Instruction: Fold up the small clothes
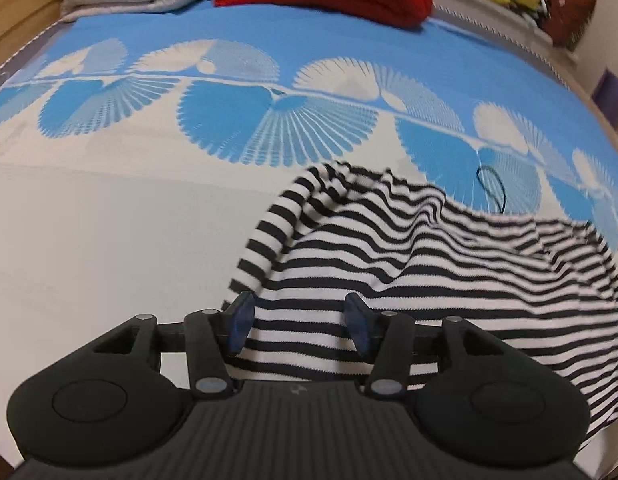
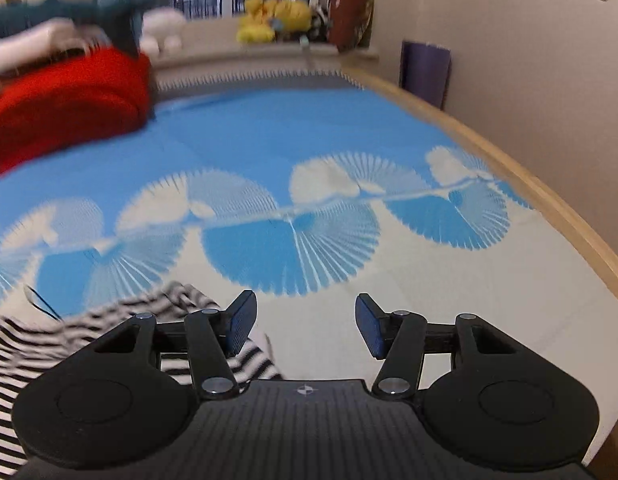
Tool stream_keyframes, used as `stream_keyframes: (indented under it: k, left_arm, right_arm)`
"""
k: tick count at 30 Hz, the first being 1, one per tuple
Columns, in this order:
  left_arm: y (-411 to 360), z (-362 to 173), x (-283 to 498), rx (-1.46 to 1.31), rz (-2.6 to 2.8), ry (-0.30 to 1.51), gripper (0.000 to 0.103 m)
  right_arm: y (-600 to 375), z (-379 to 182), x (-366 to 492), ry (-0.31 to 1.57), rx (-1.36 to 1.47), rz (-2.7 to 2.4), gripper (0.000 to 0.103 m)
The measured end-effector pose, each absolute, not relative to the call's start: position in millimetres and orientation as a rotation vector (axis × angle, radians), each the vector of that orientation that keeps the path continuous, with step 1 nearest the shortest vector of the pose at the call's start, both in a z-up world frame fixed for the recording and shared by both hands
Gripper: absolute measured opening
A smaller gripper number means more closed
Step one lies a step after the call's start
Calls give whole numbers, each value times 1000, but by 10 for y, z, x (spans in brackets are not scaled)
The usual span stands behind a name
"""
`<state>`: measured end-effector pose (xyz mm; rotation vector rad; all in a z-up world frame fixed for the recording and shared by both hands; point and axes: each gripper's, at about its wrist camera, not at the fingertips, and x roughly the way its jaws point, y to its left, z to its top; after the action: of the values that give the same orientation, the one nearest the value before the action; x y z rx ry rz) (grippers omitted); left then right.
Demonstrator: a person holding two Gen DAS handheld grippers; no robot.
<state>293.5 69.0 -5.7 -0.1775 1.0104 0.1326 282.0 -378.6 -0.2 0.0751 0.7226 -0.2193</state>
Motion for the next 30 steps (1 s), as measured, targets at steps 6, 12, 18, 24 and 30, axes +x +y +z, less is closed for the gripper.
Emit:
stream_keyframes:
  k: [6, 12, 18, 24, 30]
  left_arm:
    - [644, 194, 2619, -81, 168, 915, 64]
    - [525, 321, 2250, -69, 152, 881, 75]
    - [298, 275, 1708, -63, 191, 814, 79]
    - [198, -147, 1413, -5, 227, 854, 80]
    - [403, -242, 1369, -91, 243, 892, 80]
  right_arm:
    - [-3810, 347, 2381, 633, 139, -112, 59]
    - [-3782, 488, 1935, 572, 76, -38, 71]
    - [-3868, 445, 1634, 556, 88, -5, 79]
    - [-3956, 181, 1566, 627, 108, -6, 79]
    - [-3940, 88, 1566, 643, 53, 4, 79]
